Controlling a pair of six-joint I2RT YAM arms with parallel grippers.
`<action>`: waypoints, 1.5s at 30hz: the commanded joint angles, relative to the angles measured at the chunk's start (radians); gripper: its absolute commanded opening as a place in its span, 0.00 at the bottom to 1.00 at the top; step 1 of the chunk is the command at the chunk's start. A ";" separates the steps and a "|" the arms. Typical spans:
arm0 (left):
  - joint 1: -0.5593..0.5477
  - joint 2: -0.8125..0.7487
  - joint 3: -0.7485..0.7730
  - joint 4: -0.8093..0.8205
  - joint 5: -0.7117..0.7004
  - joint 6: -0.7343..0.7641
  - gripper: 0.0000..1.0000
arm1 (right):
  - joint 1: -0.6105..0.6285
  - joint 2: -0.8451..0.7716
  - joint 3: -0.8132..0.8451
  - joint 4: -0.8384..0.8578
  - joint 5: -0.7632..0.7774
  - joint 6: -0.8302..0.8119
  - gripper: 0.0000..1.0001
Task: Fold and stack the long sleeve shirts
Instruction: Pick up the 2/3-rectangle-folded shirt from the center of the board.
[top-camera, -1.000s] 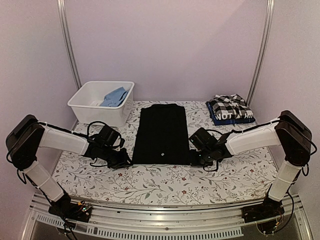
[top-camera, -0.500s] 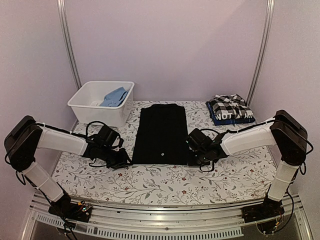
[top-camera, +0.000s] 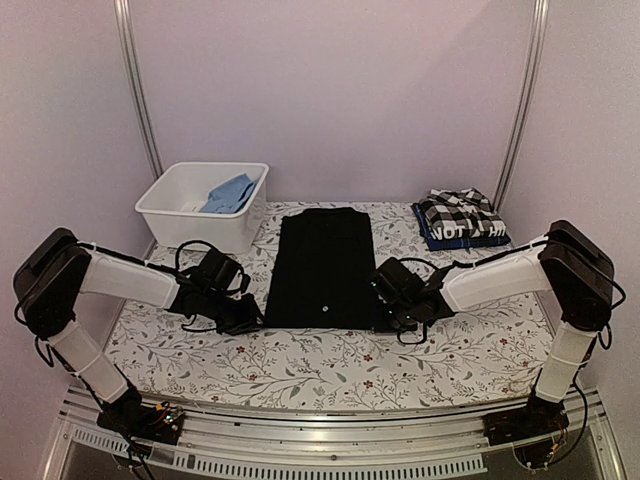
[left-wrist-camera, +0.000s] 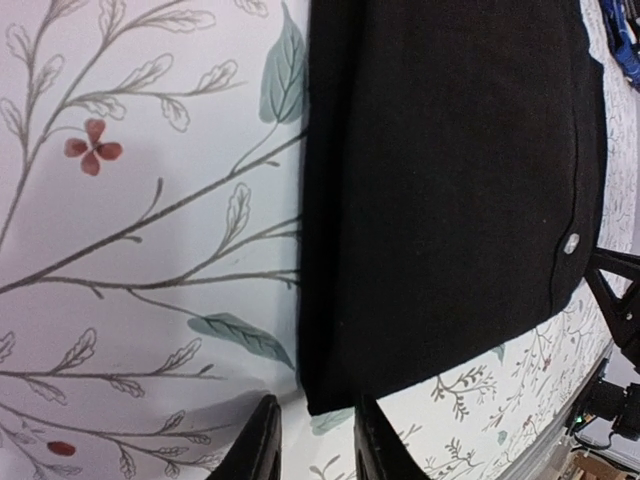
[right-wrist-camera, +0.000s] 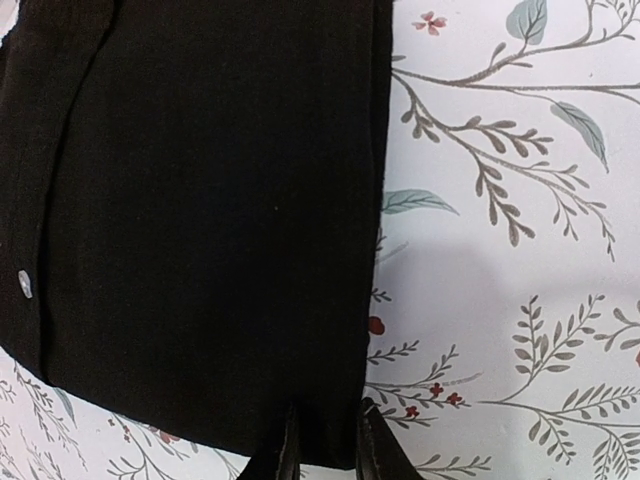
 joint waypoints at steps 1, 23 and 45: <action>-0.011 0.058 0.027 0.008 -0.020 0.003 0.23 | 0.017 0.069 -0.077 -0.115 -0.131 0.021 0.18; -0.055 -0.014 0.018 -0.057 -0.033 -0.016 0.00 | 0.015 -0.019 -0.171 -0.085 -0.145 0.071 0.28; -0.103 -0.038 -0.017 -0.052 -0.057 -0.057 0.00 | 0.031 -0.042 -0.250 -0.031 -0.185 0.126 0.06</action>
